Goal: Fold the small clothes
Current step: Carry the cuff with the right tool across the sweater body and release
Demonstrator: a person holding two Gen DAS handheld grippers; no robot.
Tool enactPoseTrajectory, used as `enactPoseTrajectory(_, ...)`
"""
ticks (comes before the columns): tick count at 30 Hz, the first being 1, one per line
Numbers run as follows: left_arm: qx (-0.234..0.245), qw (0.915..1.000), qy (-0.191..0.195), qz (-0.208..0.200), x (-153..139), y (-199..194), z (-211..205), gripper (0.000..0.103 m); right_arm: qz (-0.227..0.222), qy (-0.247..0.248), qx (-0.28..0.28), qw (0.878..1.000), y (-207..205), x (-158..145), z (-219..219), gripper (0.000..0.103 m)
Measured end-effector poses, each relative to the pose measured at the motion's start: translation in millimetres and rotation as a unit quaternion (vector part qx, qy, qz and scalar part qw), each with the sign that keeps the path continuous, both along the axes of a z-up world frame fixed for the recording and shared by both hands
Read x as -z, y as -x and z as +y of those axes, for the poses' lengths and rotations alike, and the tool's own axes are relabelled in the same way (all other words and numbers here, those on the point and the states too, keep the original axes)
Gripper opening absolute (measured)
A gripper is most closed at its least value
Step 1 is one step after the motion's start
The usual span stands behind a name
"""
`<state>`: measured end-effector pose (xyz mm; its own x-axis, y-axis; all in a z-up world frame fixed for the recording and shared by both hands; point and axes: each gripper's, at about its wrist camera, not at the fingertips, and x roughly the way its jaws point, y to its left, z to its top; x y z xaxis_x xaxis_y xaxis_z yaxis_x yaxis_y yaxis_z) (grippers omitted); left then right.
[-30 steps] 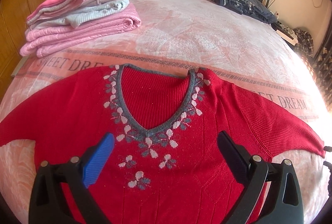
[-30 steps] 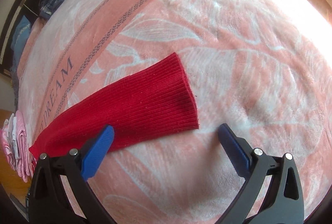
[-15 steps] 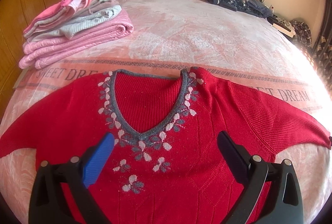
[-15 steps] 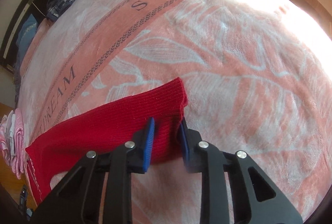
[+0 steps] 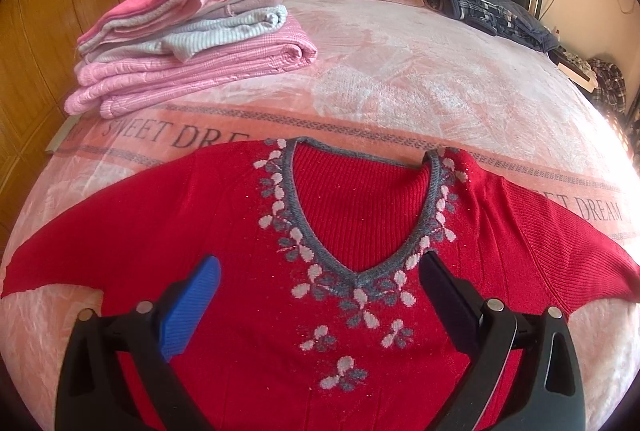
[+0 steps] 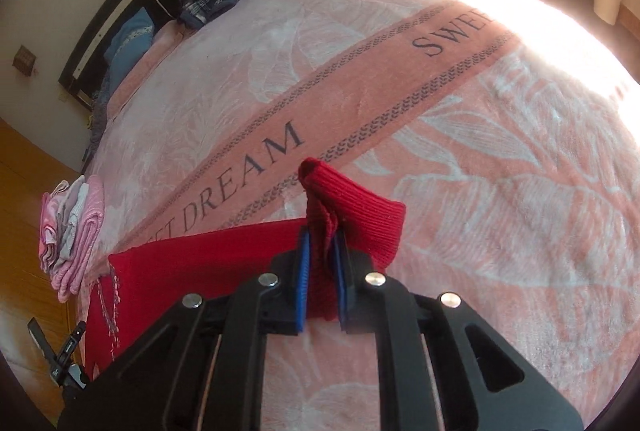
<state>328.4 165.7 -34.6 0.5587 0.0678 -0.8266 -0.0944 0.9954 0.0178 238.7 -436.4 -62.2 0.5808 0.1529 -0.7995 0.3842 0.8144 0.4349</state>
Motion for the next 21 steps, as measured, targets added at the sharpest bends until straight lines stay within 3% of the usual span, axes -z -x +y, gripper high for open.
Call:
enactPoseTrajectory(9,-0.031,0.9995,-0.01,0.002,7,-5,55,0.099,-0.028,-0.015,-0.162,0.986,-68,-32,171,0.01)
enactPoseTrajectory(21,-0.052,0.9985,0.011,0.014,16,-2,112,0.099,-0.016,-0.04,-0.333,0.942,-115,-22,396,0.01)
